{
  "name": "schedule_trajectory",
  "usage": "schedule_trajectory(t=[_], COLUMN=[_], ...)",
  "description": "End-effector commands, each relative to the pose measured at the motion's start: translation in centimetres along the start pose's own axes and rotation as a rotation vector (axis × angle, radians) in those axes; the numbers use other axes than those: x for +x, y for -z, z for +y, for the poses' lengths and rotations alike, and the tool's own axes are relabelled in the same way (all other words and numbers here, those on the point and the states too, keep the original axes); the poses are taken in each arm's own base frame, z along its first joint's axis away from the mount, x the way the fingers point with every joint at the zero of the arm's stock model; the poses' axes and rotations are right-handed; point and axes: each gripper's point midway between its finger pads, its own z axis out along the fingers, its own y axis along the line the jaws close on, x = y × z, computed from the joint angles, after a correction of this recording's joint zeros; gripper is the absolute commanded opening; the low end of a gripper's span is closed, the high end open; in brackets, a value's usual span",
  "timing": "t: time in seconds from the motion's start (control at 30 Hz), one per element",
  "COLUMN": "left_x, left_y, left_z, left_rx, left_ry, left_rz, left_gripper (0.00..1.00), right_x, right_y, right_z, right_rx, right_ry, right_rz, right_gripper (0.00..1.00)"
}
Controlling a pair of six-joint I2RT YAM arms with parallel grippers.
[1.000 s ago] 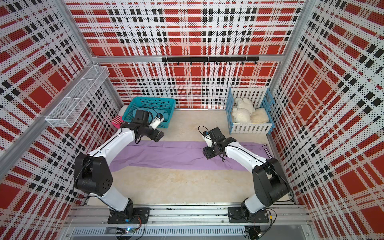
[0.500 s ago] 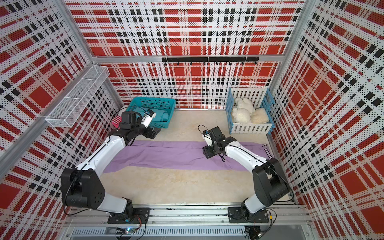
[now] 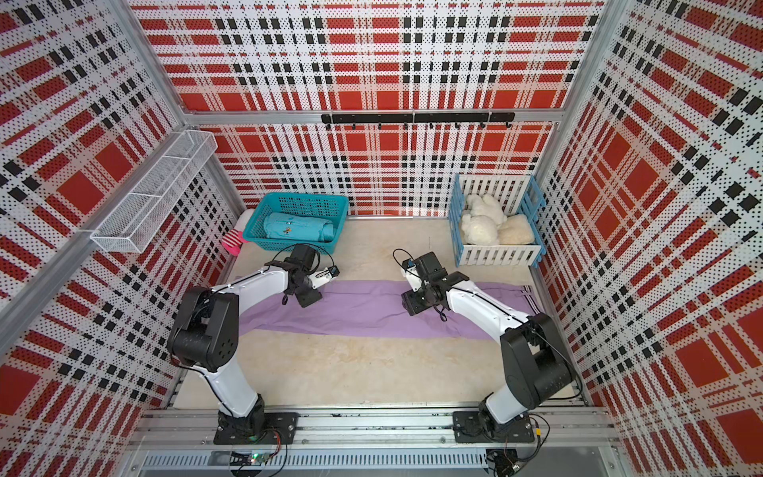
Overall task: Roll up the long pants
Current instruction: Fold the long pant at the center of the board.
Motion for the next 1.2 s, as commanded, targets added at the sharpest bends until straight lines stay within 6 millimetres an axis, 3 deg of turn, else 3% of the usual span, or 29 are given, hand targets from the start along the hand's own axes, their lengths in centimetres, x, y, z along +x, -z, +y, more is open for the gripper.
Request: schedule_trajectory(t=[0.0, 0.03, 0.2, 0.37, 0.77, 0.93, 1.03, 1.17], left_x=[-1.3, -0.4, 0.1, 0.0, 1.2, 1.0, 1.1, 0.6], left_y=[0.1, -0.4, -0.6, -0.2, -2.5, -2.6, -2.8, -2.4], left_z=[1.6, 2.4, 1.2, 0.0, -1.1, -1.2, -1.3, -1.1], left_rx=[-0.033, -0.028, 0.123, 0.201, 0.272, 0.293, 0.302, 0.292], left_ry=[-0.056, -0.035, -0.061, -0.091, -0.100, -0.105, -0.097, -0.098], left_rz=[-0.012, 0.000, -0.014, -0.037, 0.020, 0.015, 0.023, 0.015], left_gripper=[0.66, 0.64, 0.57, 0.55, 0.54, 0.33, 0.01, 0.00], right_x=[0.4, 0.5, 0.7, 0.5, 0.7, 0.8, 0.6, 0.6], right_y=[0.2, 0.1, -0.1, -0.3, -0.5, -0.5, -0.4, -0.3], right_z=[-0.3, -0.3, -0.5, -0.6, -0.7, -1.1, -1.2, -1.2], right_rx=[0.014, 0.015, 0.022, 0.023, 0.022, 0.031, 0.032, 0.034], right_ry=[0.011, 0.009, 0.010, 0.008, 0.008, 0.006, 0.003, 0.001], right_rz=[0.001, 0.004, 0.017, 0.018, 0.038, 0.043, 0.041, 0.036], right_gripper=[0.61, 0.61, 0.61, 0.61, 0.61, 0.61, 0.61, 0.61])
